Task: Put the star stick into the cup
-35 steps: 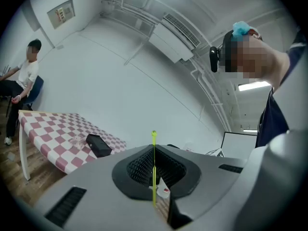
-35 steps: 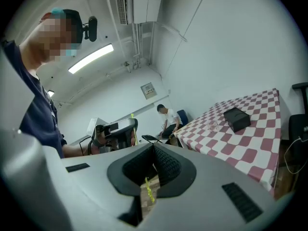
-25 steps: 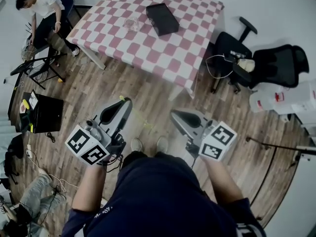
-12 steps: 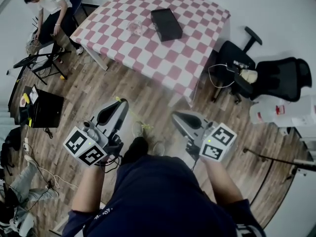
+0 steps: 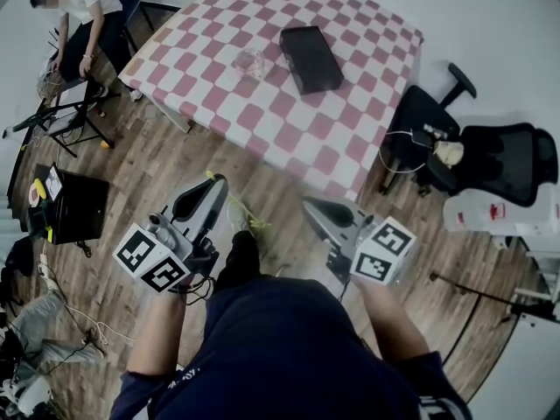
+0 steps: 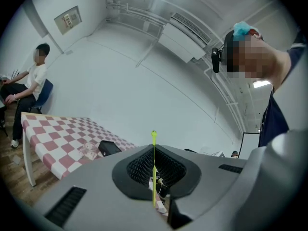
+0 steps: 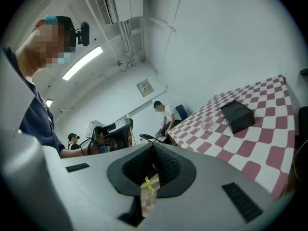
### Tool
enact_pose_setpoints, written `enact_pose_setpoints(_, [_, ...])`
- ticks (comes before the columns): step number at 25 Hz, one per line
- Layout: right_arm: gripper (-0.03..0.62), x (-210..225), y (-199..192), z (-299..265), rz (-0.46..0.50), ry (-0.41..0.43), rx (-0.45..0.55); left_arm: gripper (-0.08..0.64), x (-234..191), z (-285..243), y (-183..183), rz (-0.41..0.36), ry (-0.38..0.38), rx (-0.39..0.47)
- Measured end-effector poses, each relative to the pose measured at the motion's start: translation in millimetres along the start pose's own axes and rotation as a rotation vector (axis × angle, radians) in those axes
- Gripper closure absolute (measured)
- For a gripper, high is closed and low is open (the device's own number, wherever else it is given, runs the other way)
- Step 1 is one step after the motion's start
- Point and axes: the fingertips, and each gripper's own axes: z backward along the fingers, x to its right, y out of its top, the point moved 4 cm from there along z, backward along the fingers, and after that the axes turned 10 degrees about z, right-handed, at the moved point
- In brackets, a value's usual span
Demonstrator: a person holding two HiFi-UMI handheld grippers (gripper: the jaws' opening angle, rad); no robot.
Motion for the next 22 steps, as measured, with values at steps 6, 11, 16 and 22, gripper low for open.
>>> enact_pose_setpoints(6, [0.575,41.6,28.1,-80.4,-0.017,-0.027,-0.016,0.528,-80.9,-33.0,46.7,0.024,-0.023,-0.04])
enact_pose_setpoints(11, [0.577,71.8,44.1,-132.4,-0.043,-0.056,-0.035,0.528,-135.9,-57.1,78.0,0.048,-0.044,-0.068])
enact_pose_setpoints(16, [0.576,94.8,55.9,-170.3,-0.067,-0.085,-0.054,0.528,-178.7,-76.7,99.6,0.072,-0.064,-0.096])
enact_pose_setpoints(22, [0.577,120.6,73.3,-203.5,-0.078,-0.117,-0.054,0.528,-213.5,-101.9,125.5,0.079,-0.098,-0.119])
